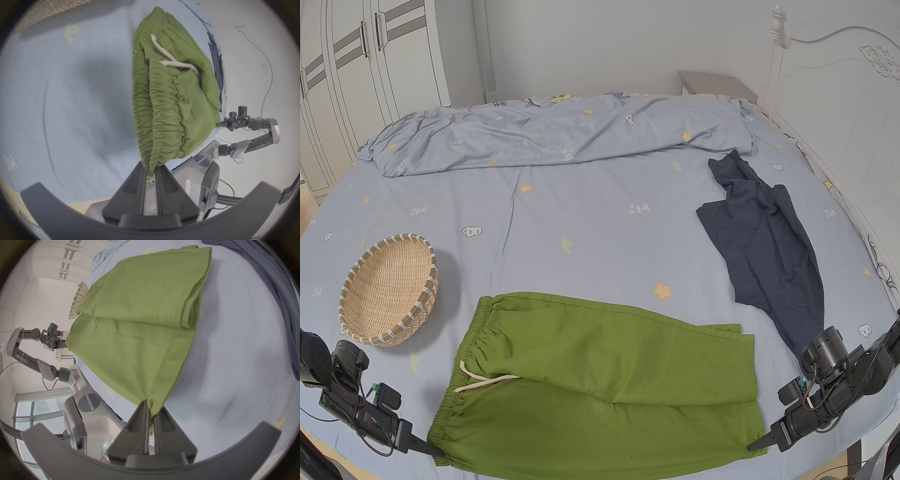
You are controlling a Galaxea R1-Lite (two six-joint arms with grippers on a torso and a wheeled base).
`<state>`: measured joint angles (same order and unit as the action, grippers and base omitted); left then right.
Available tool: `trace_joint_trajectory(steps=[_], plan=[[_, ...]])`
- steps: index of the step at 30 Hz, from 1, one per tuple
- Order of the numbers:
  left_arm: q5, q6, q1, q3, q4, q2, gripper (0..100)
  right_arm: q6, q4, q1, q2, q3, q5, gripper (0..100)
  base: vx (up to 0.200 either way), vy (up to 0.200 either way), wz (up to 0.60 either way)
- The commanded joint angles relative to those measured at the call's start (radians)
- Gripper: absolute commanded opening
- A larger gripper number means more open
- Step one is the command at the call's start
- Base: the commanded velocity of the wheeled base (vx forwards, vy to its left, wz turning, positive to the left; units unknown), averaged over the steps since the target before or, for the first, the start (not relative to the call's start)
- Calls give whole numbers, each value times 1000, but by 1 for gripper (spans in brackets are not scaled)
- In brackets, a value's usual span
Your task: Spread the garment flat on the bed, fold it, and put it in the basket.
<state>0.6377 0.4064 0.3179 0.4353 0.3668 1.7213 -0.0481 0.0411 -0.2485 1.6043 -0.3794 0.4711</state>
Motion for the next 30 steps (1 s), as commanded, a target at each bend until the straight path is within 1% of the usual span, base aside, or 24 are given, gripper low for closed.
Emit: trace_joint_trajectory(steps=[1, 3, 4, 11, 14, 18, 19, 20, 25, 30], plan=[[-32, 29, 3, -15, 3, 26, 0, -1, 17, 3, 45, 7, 1, 0, 0, 0, 0], [-33, 31, 3, -17, 3, 26, 0, -1, 17, 3, 45, 7, 1, 0, 0, 0, 0], [-50, 52, 6, -21, 1, 34, 0, 1, 34, 8, 51, 14, 1, 0, 0, 0, 0], [-62, 54, 7, -18, 0, 54, 0, -1, 48, 6, 52, 23, 1, 0, 0, 0, 0], [-69, 55, 3, -20, 1, 58, 0, -1, 48, 6, 57, 22, 1, 0, 0, 0, 0], [-76, 57, -23, -24, 1, 61, 0, -3, 48, -2, 57, 22, 0, 0, 0, 0, 0], [-76, 57, -29, -27, 1, 60, 0, -1, 48, -3, 57, 22, 1, 100, 0, 0, 0], [-76, 57, -34, -29, 0, 60, 100, -1, 48, -3, 57, 22, 1, 100, 0, 0, 0], [-76, 57, -45, -32, 0, 50, 100, -1, 54, -3, 56, 25, 1, 100, 0, 0, 0], [-76, 57, -28, -32, 0, 23, 100, -1, 54, -3, 46, 27, 1, 100, 0, 0, 0]])
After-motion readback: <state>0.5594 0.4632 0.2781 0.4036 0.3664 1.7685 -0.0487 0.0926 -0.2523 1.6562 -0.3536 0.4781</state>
